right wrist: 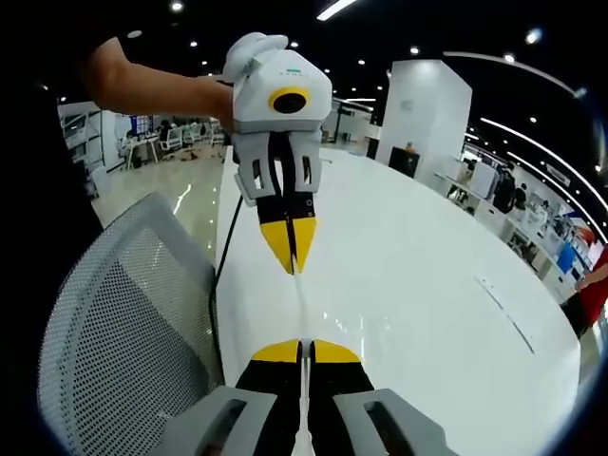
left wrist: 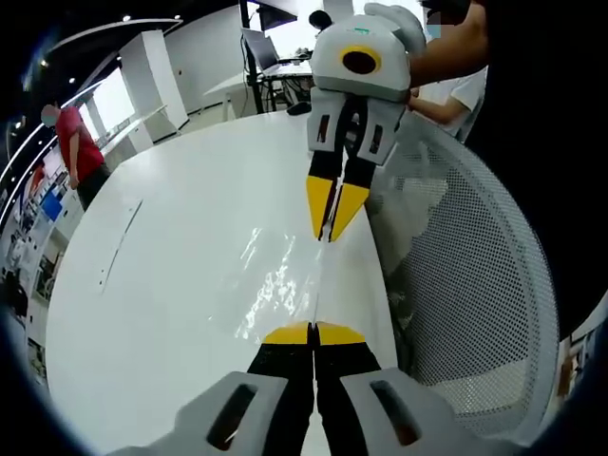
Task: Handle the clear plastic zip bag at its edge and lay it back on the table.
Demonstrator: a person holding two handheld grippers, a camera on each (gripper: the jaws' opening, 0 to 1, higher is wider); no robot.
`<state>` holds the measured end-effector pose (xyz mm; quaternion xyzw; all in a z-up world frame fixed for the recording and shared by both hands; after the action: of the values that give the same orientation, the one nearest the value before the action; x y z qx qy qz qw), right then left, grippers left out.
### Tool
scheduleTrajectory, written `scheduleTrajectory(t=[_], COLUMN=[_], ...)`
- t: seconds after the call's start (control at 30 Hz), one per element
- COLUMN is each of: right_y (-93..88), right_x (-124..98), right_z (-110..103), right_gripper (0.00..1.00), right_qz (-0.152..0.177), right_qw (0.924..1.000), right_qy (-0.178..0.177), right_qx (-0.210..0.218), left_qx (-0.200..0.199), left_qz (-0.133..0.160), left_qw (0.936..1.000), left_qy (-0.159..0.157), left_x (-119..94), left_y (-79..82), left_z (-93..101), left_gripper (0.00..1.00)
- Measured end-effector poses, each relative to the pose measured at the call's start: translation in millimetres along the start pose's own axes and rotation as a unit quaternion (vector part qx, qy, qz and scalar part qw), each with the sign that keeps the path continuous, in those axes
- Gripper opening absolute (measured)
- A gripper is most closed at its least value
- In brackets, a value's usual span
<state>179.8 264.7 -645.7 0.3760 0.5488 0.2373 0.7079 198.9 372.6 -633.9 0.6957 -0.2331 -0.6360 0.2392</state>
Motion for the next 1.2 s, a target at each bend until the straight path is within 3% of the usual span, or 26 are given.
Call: scheduleTrajectory(t=[1.2], right_y=[-3.9], right_x=[-4.8], right_z=[-0.8], right_gripper=[0.00], right_qz=[0.007], right_qw=[0.9999], right_qy=[-0.007], right_qx=[0.013], left_qx=[-0.004], left_qz=[0.001], left_qw=[1.0000], left_qy=[-0.003], left_x=[-2.6], left_y=[0.3], left_z=[-1.0], left_gripper=[0.00])
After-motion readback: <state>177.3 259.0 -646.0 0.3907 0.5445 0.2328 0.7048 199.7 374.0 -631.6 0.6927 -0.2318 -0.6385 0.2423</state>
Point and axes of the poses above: the point that each gripper's makers call its tool centre point, and the gripper's own axes: x roughly forward along the fingers, z roughly to its right, y roughly out of its top, the point moved 4 cm from there along -x, roughly backward along the fingers
